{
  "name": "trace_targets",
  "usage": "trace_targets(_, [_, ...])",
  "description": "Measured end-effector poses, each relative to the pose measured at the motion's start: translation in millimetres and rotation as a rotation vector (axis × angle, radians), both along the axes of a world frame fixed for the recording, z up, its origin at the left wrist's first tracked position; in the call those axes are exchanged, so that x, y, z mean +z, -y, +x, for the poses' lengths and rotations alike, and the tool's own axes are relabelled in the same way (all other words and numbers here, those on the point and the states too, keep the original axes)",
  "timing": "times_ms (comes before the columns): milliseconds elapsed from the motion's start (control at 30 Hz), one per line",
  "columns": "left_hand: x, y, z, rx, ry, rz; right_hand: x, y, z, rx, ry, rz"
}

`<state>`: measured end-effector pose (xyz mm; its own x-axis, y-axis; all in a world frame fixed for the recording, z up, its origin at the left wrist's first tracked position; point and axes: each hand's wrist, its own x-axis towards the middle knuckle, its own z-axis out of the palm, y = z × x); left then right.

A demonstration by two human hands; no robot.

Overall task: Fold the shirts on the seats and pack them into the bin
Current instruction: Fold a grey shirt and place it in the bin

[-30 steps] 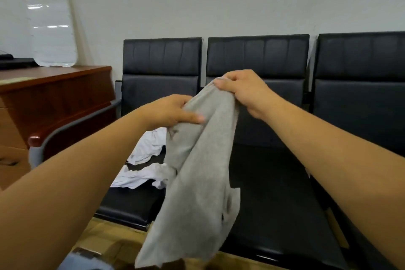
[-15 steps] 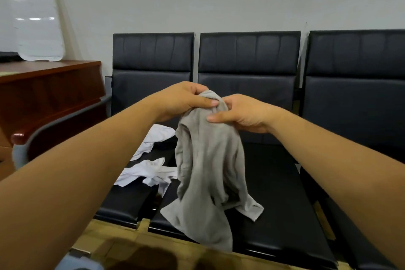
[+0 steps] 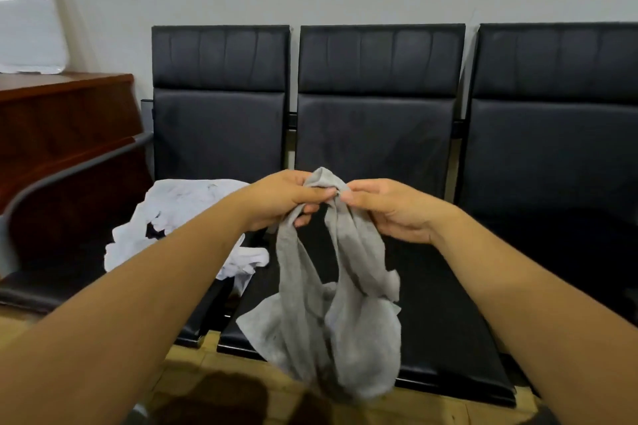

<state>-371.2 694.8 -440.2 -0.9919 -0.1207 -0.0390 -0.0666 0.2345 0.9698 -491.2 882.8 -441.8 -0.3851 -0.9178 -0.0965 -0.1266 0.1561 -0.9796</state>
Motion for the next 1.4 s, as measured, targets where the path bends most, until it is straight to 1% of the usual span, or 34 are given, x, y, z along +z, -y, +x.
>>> trace_targets(100, [-16.6,-4.4,-8.3,-0.003,-0.001,0.039,-28.9,10.1,2.3,-0.139,-0.116,-0.051])
trace_targets(133, [-23.6,-2.9,-9.5,0.000,-0.001,0.061,-38.5,10.4,-0.6,-0.183,-0.103,-0.090])
trace_targets(200, [-43.2,2.5,-9.3,0.021,0.002,0.064,-52.9,8.4,-8.2,-0.222,0.018,-0.156])
trace_targets(267, [-64.9,7.0,-8.0,0.035,0.009,0.070,-58.4,3.8,-16.3,-0.213,0.110,-0.159])
trace_targets(333, [-77.2,12.4,-8.1,0.045,0.015,0.050,-62.6,-0.7,-27.2,-0.206,0.132,-0.117])
trace_targets(400, [-78.4,19.0,-8.7,0.082,-0.026,0.017,-67.2,-4.3,-34.1,-0.171,0.142,-0.049])
trace_targets(500, [-76.9,24.4,-12.2,0.140,-0.098,0.165,-74.4,-8.0,-34.8,-0.103,0.148,0.009])
trace_targets(633, [-81.9,19.3,-10.5,0.169,-0.121,0.256,-74.2,-7.7,-31.6,-0.032,0.291,-0.065])
trace_targets(700, [-78.7,17.1,-6.6,0.207,-0.136,0.299,-71.4,-5.8,-29.2,0.007,0.325,-0.085])
trace_targets(833, [-72.6,9.4,0.4,0.120,-0.118,0.328,-68.0,-1.2,-17.7,-0.033,0.299,-0.056])
trace_targets(900, [-73.5,5.7,1.8,0.089,-0.097,0.310,-67.7,-0.8,-13.5,0.000,0.257,-0.100])
trace_targets(967, [-74.3,3.4,1.5,0.103,-0.080,0.286,-64.9,-0.6,-10.0,0.052,0.170,-0.092])
trace_targets(1000, [-74.9,3.3,1.2,0.107,-0.072,0.280,-63.3,0.4,-8.7,0.068,0.102,-0.067])
trace_targets(1033, [-75.6,4.1,0.7,0.103,-0.063,0.270,-61.8,1.8,-7.8,0.073,-0.005,-0.027])
trace_targets(1100, [-75.4,5.4,0.8,0.102,-0.043,0.221,-61.2,4.2,-8.7,0.042,-0.264,0.060])
trace_targets(1133, [-75.7,7.0,0.9,0.107,-0.039,0.192,-62.4,4.8,-10.0,0.018,-0.330,0.083])
trace_targets(1167, [-75.5,8.8,1.2,0.119,-0.039,0.169,-63.6,4.4,-11.5,-0.008,-0.332,0.081])
trace_targets(1200, [-74.9,10.1,2.1,0.133,-0.043,0.155,-64.8,3.5,-13.6,-0.023,-0.290,0.058])
trace_targets(1300, [-74.5,15.6,4.5,0.134,-0.046,0.141,-65.5,-3.3,-18.4,-0.032,-0.066,-0.029])
trace_targets(1400, [-74.3,16.6,7.2,0.063,-0.023,0.160,-65.3,-5.5,-20.6,-0.073,0.245,-0.140])
